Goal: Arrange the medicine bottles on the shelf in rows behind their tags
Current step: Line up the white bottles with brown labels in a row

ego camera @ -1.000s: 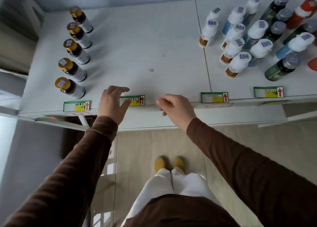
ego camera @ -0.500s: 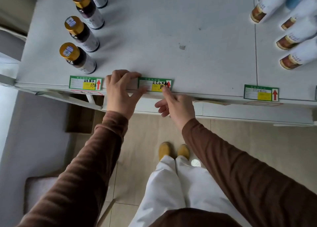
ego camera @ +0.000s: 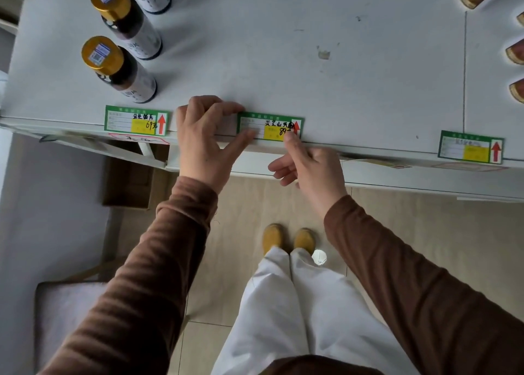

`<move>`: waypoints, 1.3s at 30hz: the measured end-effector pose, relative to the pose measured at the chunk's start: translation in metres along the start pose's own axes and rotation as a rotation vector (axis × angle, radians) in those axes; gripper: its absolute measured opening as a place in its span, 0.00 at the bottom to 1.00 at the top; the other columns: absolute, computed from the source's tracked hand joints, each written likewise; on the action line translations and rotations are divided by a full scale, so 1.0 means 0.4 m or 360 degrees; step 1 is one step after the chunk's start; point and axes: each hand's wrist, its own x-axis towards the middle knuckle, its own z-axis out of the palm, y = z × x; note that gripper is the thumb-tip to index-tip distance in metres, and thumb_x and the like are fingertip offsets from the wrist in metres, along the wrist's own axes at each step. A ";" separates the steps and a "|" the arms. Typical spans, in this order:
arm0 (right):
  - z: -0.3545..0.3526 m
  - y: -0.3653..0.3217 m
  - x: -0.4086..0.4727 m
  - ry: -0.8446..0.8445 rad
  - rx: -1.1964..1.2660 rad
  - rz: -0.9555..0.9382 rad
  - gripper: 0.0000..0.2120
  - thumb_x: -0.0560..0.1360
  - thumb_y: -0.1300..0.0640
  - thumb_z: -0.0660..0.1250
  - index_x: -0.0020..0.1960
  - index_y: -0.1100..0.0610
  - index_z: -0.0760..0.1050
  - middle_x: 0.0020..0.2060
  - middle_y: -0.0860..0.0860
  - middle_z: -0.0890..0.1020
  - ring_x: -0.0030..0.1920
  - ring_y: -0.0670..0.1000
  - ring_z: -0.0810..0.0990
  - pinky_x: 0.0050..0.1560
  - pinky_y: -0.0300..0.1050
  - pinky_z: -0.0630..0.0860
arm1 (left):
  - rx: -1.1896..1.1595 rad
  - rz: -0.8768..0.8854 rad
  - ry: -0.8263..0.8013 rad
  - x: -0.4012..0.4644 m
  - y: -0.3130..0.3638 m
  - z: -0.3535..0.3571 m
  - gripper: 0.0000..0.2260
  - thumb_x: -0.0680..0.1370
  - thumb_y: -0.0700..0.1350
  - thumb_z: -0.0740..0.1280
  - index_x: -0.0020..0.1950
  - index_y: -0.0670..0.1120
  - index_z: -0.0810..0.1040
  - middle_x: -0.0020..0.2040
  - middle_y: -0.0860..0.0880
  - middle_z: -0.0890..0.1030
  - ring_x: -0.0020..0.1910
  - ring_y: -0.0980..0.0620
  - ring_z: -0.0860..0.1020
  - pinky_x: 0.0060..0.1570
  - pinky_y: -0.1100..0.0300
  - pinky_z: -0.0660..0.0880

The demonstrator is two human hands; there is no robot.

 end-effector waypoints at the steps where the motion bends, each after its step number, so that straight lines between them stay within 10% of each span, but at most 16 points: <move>1: 0.000 0.001 0.001 -0.0005 -0.0011 0.0002 0.29 0.78 0.36 0.57 0.34 0.53 0.85 0.29 0.49 0.85 0.30 0.47 0.83 0.28 0.28 0.69 | -0.0004 -0.0004 -0.0003 0.000 0.001 -0.001 0.15 0.71 0.56 0.72 0.55 0.51 0.81 0.52 0.55 0.71 0.53 0.55 0.66 0.51 0.68 0.63; 11: -0.075 -0.057 -0.030 -0.0021 -0.0148 0.0145 0.27 0.78 0.41 0.61 0.32 0.58 0.83 0.29 0.51 0.85 0.29 0.52 0.84 0.36 0.45 0.80 | 0.0274 0.0031 -0.0258 0.033 0.070 -0.032 0.17 0.71 0.46 0.71 0.59 0.49 0.78 0.55 0.45 0.74 0.55 0.42 0.69 0.57 0.52 0.67; 17: -0.317 -0.122 -0.109 0.0502 -0.1204 -0.0368 0.24 0.76 0.37 0.59 0.34 0.54 0.79 0.28 0.48 0.81 0.33 0.50 0.80 0.36 0.44 0.75 | 0.0066 0.0256 -0.0432 0.072 0.258 0.011 0.17 0.71 0.43 0.72 0.60 0.47 0.78 0.57 0.45 0.76 0.57 0.42 0.71 0.57 0.59 0.64; 23: -0.581 -0.159 -0.104 0.0731 -0.1353 -0.0670 0.05 0.77 0.50 0.66 0.48 0.51 0.78 0.44 0.46 0.82 0.43 0.50 0.79 0.43 0.46 0.76 | -0.0140 0.0383 -0.0629 0.116 0.480 0.135 0.16 0.73 0.46 0.71 0.61 0.48 0.77 0.58 0.48 0.76 0.59 0.47 0.73 0.57 0.59 0.68; 28: -0.788 -0.171 -0.046 0.0837 -0.1402 -0.0739 0.09 0.76 0.57 0.67 0.56 0.54 0.76 0.53 0.52 0.79 0.50 0.54 0.79 0.50 0.49 0.75 | -0.0211 0.0394 -0.0731 0.148 0.638 0.275 0.18 0.72 0.47 0.72 0.61 0.47 0.77 0.56 0.48 0.77 0.57 0.48 0.75 0.57 0.55 0.72; 39: -0.908 -0.170 0.074 0.0225 -0.1701 -0.0924 0.20 0.74 0.53 0.68 0.64 0.56 0.71 0.58 0.55 0.72 0.52 0.60 0.78 0.46 0.50 0.74 | -0.0062 0.0175 -0.0684 0.137 0.794 0.525 0.16 0.68 0.51 0.74 0.50 0.44 0.77 0.44 0.45 0.79 0.45 0.45 0.75 0.45 0.55 0.67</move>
